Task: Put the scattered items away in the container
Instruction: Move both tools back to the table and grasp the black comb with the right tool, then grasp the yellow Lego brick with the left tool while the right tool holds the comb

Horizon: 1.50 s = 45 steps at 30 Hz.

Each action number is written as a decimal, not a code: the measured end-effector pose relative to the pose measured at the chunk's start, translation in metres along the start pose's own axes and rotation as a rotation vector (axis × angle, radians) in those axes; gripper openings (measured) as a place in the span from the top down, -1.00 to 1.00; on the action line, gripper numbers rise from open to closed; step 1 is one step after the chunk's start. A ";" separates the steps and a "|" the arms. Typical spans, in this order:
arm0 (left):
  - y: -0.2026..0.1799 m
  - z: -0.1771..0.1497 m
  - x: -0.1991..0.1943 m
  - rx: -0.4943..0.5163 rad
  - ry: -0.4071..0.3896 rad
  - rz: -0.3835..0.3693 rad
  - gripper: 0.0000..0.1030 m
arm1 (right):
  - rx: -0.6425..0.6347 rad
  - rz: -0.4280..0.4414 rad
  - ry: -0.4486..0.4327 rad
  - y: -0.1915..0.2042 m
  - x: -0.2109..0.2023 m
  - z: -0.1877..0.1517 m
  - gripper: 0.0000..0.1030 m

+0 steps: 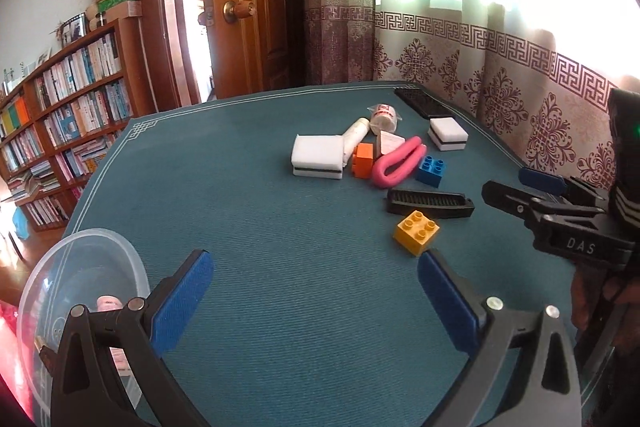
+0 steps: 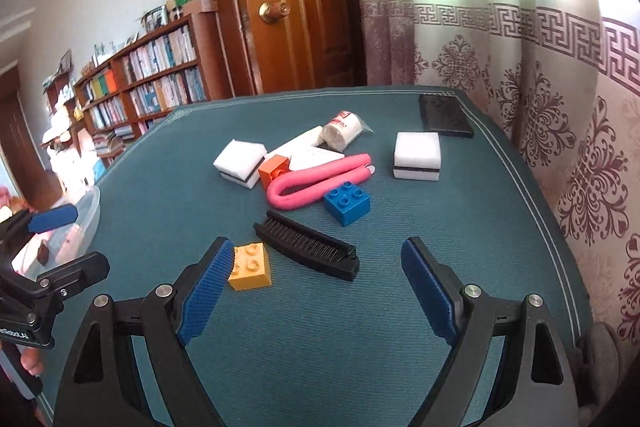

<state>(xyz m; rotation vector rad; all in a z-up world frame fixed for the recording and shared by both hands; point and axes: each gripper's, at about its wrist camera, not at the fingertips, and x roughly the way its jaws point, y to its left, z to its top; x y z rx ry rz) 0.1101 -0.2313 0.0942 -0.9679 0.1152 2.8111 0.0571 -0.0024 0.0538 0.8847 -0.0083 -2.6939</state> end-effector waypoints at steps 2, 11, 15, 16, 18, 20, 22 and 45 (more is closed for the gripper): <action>-0.008 -0.001 0.008 0.011 0.020 -0.012 -0.99 | -0.057 0.003 0.027 0.003 0.011 -0.002 -0.71; -0.017 -0.009 0.034 0.027 0.088 -0.022 -0.99 | -0.173 0.043 0.103 0.002 0.053 0.003 -0.55; -0.010 -0.010 0.042 -0.003 0.109 -0.021 -0.99 | -0.236 0.069 0.129 0.010 0.064 0.007 -0.43; -0.008 -0.010 0.043 -0.010 0.111 -0.021 -0.99 | -0.241 0.081 0.137 0.010 0.067 0.009 -0.36; -0.005 -0.010 0.045 -0.023 0.116 -0.023 -0.99 | -0.247 0.076 0.169 0.009 0.076 0.011 -0.11; -0.003 -0.010 0.047 -0.029 0.121 -0.023 -0.99 | -0.237 0.093 0.208 0.006 0.085 0.013 -0.02; -0.002 -0.011 0.047 -0.028 0.122 -0.020 -0.99 | -0.206 0.114 0.214 0.001 0.086 0.016 -0.02; -0.030 0.003 0.066 0.020 0.133 -0.052 -0.99 | -0.110 -0.018 0.232 0.001 0.047 -0.018 0.45</action>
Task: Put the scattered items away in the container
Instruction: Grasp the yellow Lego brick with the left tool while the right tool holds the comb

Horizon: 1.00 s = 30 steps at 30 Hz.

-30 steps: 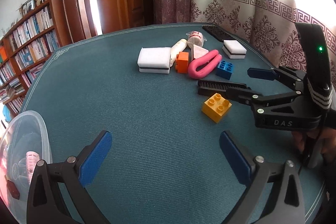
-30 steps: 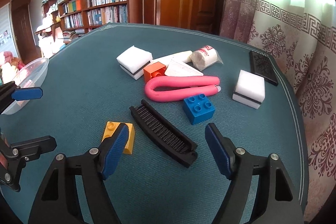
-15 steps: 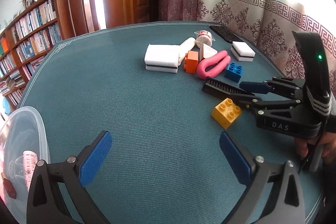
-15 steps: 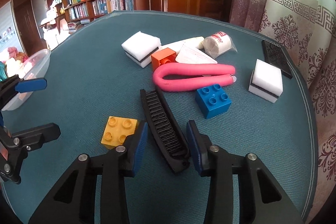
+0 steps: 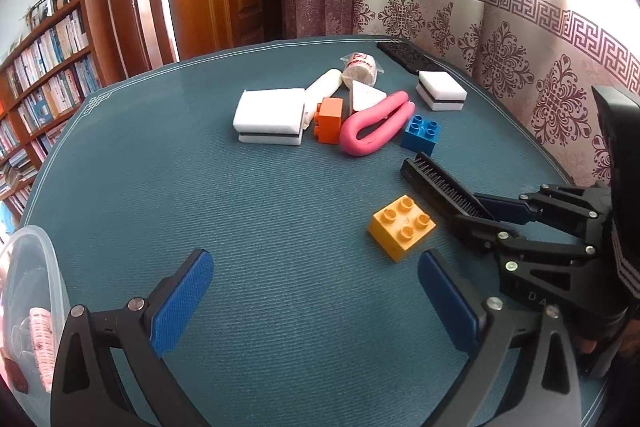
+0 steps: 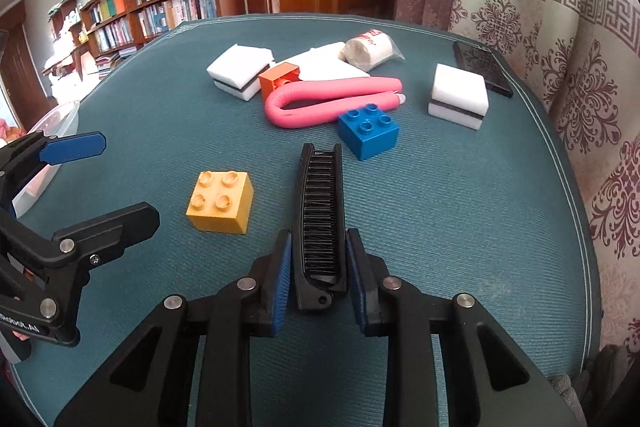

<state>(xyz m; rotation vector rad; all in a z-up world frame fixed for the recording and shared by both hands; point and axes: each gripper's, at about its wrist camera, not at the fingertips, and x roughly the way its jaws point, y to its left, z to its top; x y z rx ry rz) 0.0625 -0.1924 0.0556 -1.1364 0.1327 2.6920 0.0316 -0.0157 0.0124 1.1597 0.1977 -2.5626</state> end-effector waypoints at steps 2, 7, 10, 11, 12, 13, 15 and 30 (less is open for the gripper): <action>-0.007 0.004 0.004 0.013 -0.001 -0.002 -0.99 | 0.004 -0.010 -0.001 -0.001 0.000 0.001 0.45; -0.018 0.012 0.015 0.024 0.002 -0.016 -0.99 | 0.029 0.010 -0.002 -0.006 0.000 0.000 0.44; -0.016 0.016 0.023 0.022 0.007 -0.021 -0.99 | 0.041 0.024 -0.003 -0.008 0.000 -0.001 0.44; -0.016 0.016 0.026 0.022 0.012 -0.023 -0.99 | 0.042 0.026 -0.003 -0.009 0.000 -0.001 0.44; -0.015 0.017 0.029 0.024 0.016 -0.027 -0.99 | 0.043 0.028 -0.003 -0.009 0.000 -0.001 0.44; -0.015 0.017 0.032 0.029 0.021 -0.033 -0.99 | 0.041 0.032 -0.002 -0.009 0.000 0.000 0.44; -0.015 0.016 0.037 0.047 0.030 -0.046 -0.99 | 0.034 0.037 0.000 -0.010 -0.001 -0.001 0.44; -0.027 0.015 0.049 0.122 0.056 -0.093 -0.15 | 0.042 0.046 0.000 -0.014 -0.002 -0.003 0.42</action>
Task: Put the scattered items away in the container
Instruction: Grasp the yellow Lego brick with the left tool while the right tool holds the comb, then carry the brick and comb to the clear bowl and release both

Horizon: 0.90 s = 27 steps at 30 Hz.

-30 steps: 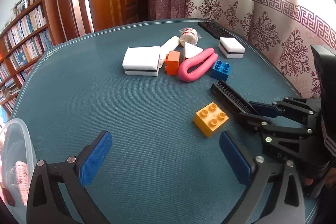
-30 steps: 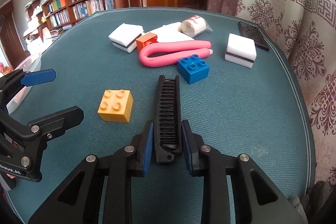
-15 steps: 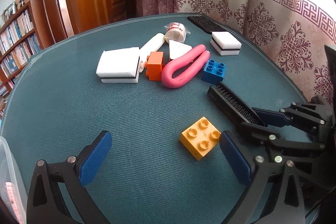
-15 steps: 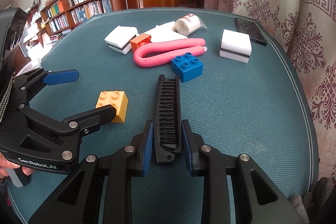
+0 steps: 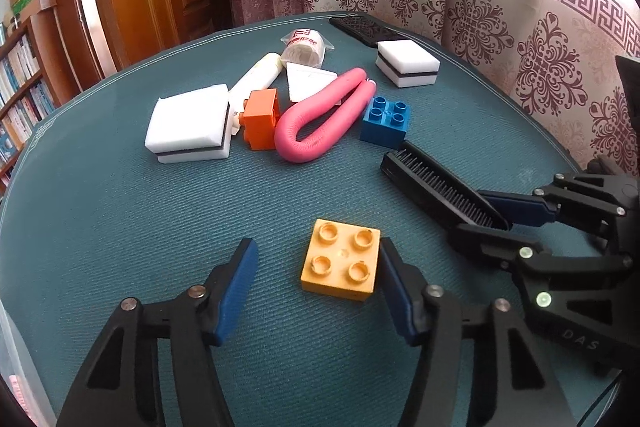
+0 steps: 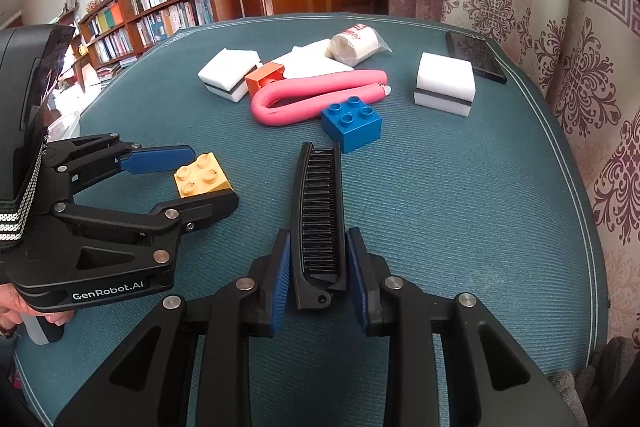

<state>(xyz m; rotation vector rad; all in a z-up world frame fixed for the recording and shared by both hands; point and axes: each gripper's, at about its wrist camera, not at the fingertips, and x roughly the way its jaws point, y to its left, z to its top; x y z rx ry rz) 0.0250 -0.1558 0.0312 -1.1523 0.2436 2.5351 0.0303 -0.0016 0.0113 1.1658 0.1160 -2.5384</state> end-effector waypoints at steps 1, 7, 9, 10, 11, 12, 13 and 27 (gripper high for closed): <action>-0.001 0.000 -0.001 0.003 -0.004 -0.005 -0.03 | 0.000 0.000 0.000 0.000 0.000 0.000 0.41; 0.008 -0.004 -0.007 -0.053 -0.019 -0.028 0.32 | -0.027 0.017 0.002 0.006 0.002 0.000 0.06; 0.013 -0.007 -0.010 -0.081 -0.025 -0.035 0.32 | -0.039 0.006 0.005 0.011 0.004 0.001 -0.05; 0.015 -0.008 -0.012 -0.091 -0.028 -0.037 0.32 | -0.048 -0.005 0.007 0.014 0.005 0.002 -0.08; 0.016 -0.008 -0.013 -0.100 -0.032 -0.036 0.32 | -0.056 -0.017 0.009 0.017 0.006 0.002 -0.08; 0.018 -0.009 -0.014 -0.106 -0.037 -0.034 0.32 | -0.059 -0.025 0.009 0.018 0.007 0.003 -0.09; 0.017 -0.009 -0.015 -0.109 -0.042 -0.031 0.32 | -0.059 -0.028 0.009 0.018 0.007 0.003 -0.09; 0.027 -0.011 -0.042 -0.130 -0.149 0.047 0.32 | -0.002 -0.029 -0.049 0.010 -0.003 0.004 0.45</action>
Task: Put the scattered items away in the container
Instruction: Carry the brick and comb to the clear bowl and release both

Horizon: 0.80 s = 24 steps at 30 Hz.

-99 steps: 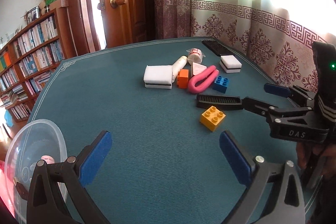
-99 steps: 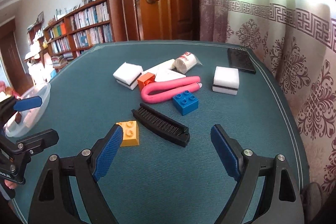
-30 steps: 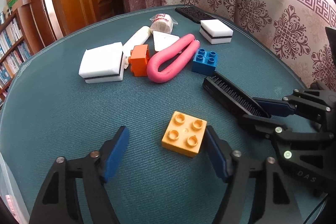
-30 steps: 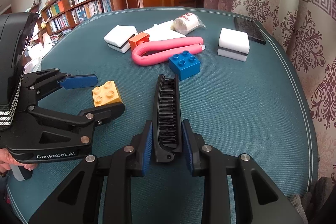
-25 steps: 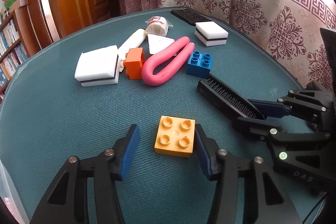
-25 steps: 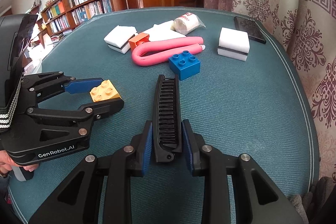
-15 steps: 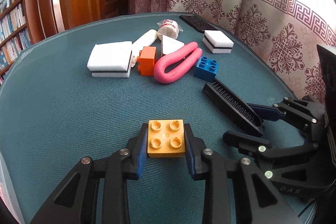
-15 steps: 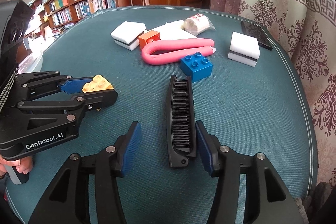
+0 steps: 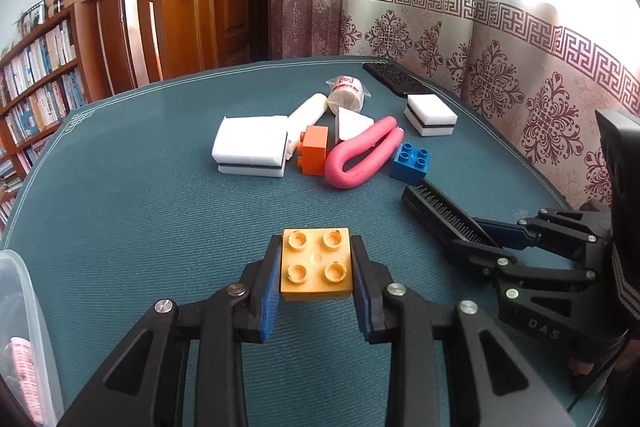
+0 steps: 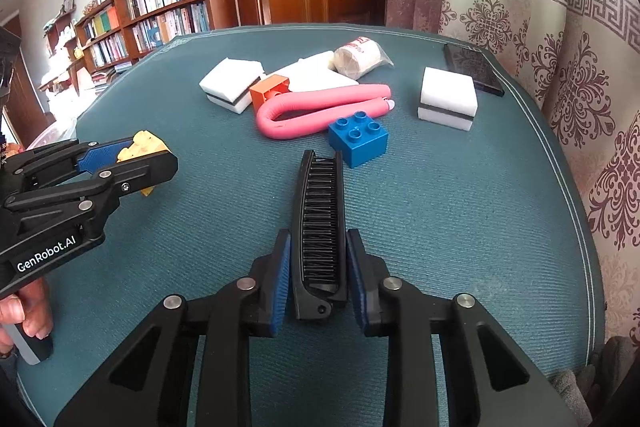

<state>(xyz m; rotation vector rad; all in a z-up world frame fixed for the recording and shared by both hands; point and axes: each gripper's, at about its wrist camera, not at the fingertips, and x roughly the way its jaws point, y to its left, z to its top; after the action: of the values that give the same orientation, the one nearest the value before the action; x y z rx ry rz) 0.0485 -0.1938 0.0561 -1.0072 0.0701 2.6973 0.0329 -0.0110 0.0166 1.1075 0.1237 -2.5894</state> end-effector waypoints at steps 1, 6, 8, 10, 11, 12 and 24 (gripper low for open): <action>0.002 0.000 -0.002 -0.008 -0.009 0.006 0.32 | 0.008 0.004 -0.015 0.001 -0.003 0.000 0.45; 0.012 -0.003 -0.016 -0.047 -0.048 0.044 0.32 | 0.040 0.035 -0.052 0.012 -0.013 0.000 0.45; 0.017 -0.005 -0.024 -0.061 -0.070 0.055 0.32 | 0.037 0.046 -0.056 0.020 -0.015 -0.001 0.45; 0.021 -0.007 -0.032 -0.073 -0.093 0.068 0.32 | 0.033 0.052 -0.063 0.029 -0.018 -0.001 0.45; 0.023 -0.008 -0.036 -0.078 -0.103 0.073 0.32 | 0.033 0.058 -0.066 0.033 -0.019 -0.001 0.45; 0.025 -0.009 -0.040 -0.085 -0.112 0.076 0.32 | 0.033 0.063 -0.068 0.036 -0.021 -0.001 0.45; 0.079 -0.011 -0.083 -0.196 -0.188 0.134 0.32 | 0.011 0.181 -0.089 0.097 -0.019 0.018 0.45</action>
<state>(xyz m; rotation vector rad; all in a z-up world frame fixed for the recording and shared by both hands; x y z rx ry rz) 0.0952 -0.2902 0.0983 -0.8196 -0.1713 2.9543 0.0643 -0.1016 0.0477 0.9581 -0.0110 -2.4751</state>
